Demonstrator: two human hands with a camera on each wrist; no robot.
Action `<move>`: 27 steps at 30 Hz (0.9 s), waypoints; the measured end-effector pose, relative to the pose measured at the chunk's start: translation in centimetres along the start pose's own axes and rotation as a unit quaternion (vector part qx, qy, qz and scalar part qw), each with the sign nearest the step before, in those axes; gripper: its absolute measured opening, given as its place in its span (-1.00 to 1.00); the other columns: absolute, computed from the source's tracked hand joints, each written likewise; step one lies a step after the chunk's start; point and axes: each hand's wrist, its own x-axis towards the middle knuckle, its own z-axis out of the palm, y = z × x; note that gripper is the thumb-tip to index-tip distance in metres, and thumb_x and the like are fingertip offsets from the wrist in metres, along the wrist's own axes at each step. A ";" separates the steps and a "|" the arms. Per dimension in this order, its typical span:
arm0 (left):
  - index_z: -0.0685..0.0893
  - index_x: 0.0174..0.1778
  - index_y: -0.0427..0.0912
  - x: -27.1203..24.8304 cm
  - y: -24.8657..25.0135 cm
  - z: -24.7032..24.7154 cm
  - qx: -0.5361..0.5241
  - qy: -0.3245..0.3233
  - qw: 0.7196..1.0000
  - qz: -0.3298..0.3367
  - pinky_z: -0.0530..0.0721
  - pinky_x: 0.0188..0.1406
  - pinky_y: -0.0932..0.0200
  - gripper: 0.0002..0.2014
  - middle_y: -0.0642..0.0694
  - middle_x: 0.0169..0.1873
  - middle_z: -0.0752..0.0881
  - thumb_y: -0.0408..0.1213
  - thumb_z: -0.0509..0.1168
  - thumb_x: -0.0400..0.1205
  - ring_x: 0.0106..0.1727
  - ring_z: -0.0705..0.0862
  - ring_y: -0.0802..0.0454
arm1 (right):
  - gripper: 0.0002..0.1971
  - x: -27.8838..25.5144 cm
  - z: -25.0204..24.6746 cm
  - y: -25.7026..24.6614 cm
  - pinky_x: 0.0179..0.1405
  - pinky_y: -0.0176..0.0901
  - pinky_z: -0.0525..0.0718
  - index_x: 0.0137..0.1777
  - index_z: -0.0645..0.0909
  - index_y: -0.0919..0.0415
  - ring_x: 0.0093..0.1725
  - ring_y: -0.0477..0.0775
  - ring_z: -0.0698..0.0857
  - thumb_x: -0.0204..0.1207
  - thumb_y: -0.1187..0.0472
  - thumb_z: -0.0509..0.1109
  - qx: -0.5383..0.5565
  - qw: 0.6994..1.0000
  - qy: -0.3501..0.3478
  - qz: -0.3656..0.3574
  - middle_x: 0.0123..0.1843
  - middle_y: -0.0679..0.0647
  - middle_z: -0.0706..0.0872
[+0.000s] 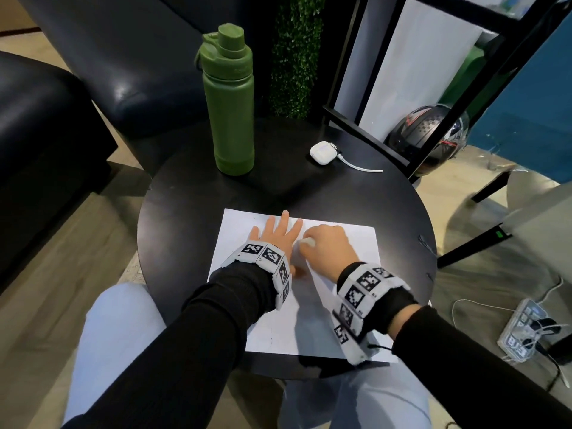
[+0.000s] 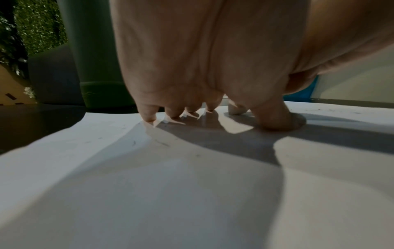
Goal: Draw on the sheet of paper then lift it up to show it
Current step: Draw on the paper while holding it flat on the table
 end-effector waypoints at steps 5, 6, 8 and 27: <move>-0.23 0.66 0.03 0.1 0.0 -0.1 0.004 -0.021 1.000 0.004 -0.03 0.58 -0.25 0.01 -0.09 0.66 -0.27 0.15 0.35 0.51 0.67 -0.19 -0.17 | -0.81 0.5 -1.8 1.1 -0.19 -0.14 0.53 -0.12 0.66 0.29 -0.22 0.22 0.56 0.51 0.27 0.21 -0.007 0.997 0.032 0.065 -0.24 0.15 0.58; -0.23 0.66 0.04 0.2 0.0 -0.1 0.008 -0.015 1.000 0.002 -0.02 0.58 -0.25 0.00 -0.08 0.66 -0.26 0.09 0.36 0.53 0.67 -0.18 -0.16 | -0.82 0.3 -1.6 0.5 -0.19 -0.14 0.54 -0.12 0.66 0.28 -0.21 0.22 0.56 0.50 0.28 0.21 -0.009 0.998 0.028 0.054 -0.24 0.15 0.59; -0.23 0.66 0.06 0.2 -0.1 0.0 0.012 -0.004 1.000 -0.003 0.00 0.58 -0.22 -0.05 -0.08 0.66 -0.26 -0.06 0.36 0.58 0.67 -0.16 -0.15 | -0.82 -0.1 -0.4 -0.8 -0.19 -0.15 0.49 -0.13 0.66 0.26 -0.15 0.21 0.60 0.49 0.27 0.23 -0.009 1.000 0.005 0.022 -0.19 0.17 0.65; -0.22 0.66 0.02 -0.3 0.2 -0.4 0.005 -0.024 1.000 0.005 -0.02 0.58 -0.26 0.02 -0.10 0.66 -0.26 0.18 0.35 0.50 0.67 -0.18 -0.19 | -0.79 0.7 -1.8 1.9 -0.18 -0.14 0.54 -0.12 0.69 0.31 -0.19 0.26 0.58 0.48 0.29 0.22 0.026 0.992 0.064 0.107 -0.20 0.19 0.63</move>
